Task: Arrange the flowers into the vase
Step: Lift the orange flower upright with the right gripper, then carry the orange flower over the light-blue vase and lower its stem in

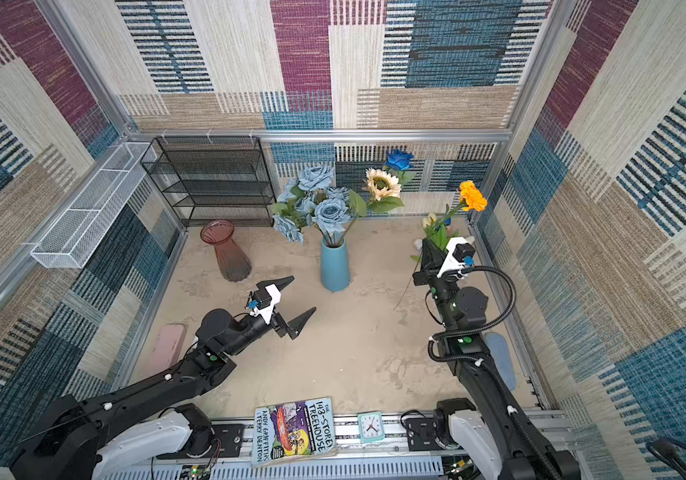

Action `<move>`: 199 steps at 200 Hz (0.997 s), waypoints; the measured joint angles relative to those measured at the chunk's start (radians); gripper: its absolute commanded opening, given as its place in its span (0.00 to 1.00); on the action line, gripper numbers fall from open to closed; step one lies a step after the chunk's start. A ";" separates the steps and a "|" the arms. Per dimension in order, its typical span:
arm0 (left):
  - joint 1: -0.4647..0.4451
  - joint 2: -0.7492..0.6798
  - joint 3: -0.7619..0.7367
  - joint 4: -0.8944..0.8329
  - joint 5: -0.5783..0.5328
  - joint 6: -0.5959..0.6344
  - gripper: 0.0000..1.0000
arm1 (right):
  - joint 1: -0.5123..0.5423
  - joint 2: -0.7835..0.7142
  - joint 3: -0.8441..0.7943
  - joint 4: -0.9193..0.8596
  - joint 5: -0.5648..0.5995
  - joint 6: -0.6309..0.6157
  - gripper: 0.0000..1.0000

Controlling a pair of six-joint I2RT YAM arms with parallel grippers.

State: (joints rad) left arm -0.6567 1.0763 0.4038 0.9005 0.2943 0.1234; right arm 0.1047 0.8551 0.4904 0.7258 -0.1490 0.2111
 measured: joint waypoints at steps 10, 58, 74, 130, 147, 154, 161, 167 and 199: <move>0.000 0.001 0.000 0.006 0.000 0.000 1.00 | 0.003 -0.005 -0.010 0.089 -0.050 0.001 0.00; 0.000 0.028 0.013 0.030 0.001 -0.009 1.00 | 0.134 0.212 0.061 0.468 -0.219 0.041 0.00; 0.000 0.029 0.018 0.031 0.003 -0.015 1.00 | 0.188 0.299 0.126 0.558 -0.242 0.022 0.00; -0.001 -0.010 -0.007 0.021 0.000 -0.016 1.00 | 0.238 0.553 0.335 0.713 -0.242 -0.023 0.00; -0.001 -0.024 -0.016 0.015 -0.003 -0.016 1.00 | 0.243 0.615 0.380 0.716 -0.235 -0.031 0.00; 0.000 -0.028 -0.020 0.015 -0.004 -0.016 1.00 | 0.245 0.635 0.396 0.716 -0.232 -0.034 0.00; -0.001 -0.031 -0.023 0.014 -0.006 -0.016 1.00 | 0.246 0.653 0.412 0.717 -0.228 -0.039 0.00; -0.001 -0.034 -0.025 0.011 -0.008 -0.016 1.00 | 0.247 0.667 0.427 0.718 -0.223 -0.045 0.00; -0.001 -0.040 -0.034 0.008 -0.027 -0.015 1.00 | 0.248 0.741 0.468 0.726 -0.201 -0.062 0.00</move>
State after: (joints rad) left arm -0.6575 1.0363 0.3702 0.9081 0.2676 0.1081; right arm 0.3523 1.5963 0.9585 1.4513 -0.3500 0.1493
